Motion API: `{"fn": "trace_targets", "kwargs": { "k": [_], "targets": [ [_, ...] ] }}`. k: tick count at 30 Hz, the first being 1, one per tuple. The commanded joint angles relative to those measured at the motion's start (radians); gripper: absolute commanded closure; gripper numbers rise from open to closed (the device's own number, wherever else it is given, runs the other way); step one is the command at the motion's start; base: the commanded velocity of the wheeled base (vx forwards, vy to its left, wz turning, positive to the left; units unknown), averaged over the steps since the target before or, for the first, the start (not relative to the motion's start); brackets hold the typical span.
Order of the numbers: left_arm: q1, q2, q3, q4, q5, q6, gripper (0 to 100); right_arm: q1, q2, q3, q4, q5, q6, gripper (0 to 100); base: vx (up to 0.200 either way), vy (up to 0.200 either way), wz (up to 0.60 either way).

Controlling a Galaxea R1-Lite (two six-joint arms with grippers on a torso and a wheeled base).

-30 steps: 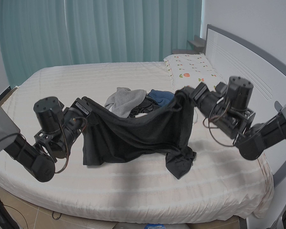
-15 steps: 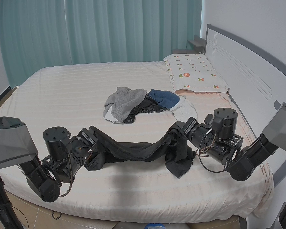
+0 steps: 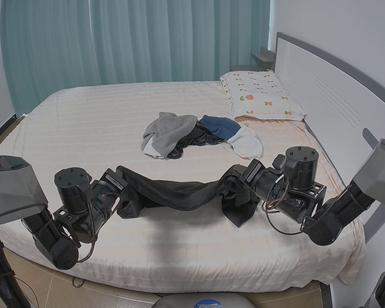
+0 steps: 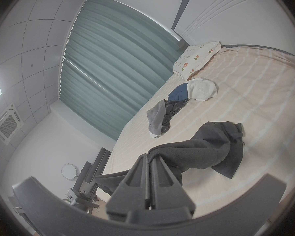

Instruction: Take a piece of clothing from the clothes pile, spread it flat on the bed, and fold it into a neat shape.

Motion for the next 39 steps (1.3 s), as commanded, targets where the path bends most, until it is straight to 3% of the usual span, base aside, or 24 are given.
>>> {"fn": "trace_targets", "kwargs": {
  "k": [1, 10, 16, 31, 39],
  "targets": [
    [0.011, -0.006, -0.004, 0.002, 0.0, -0.001, 100, 0.0, -0.014, -0.001, 0.0, -0.001, -0.003, 100, 0.0, 0.2, 0.0],
    [0.016, -0.006, -0.018, 0.002, -0.012, -0.005, 100, -0.011, -0.022, -0.002, 0.0, -0.008, -0.033, 100, 0.0, 0.2, 0.0],
    [0.063, -0.037, -0.038, 0.003, -0.028, -0.004, 100, -0.043, -0.043, -0.019, -0.002, -0.074, -0.106, 100, 0.0, 0.2, 0.0],
    [0.105, -0.045, -0.113, 0.0, -0.043, -0.004, 100, -0.09, -0.064, -0.053, -0.011, -0.1, -0.105, 100, 0.0, 0.2, 0.0],
    [0.106, -0.046, -0.144, 0.002, -0.045, 0.002, 100, -0.086, -0.045, -0.047, -0.12, -0.1, -0.1, 100, 0.0, 0.2, 0.0]
  ]
}}
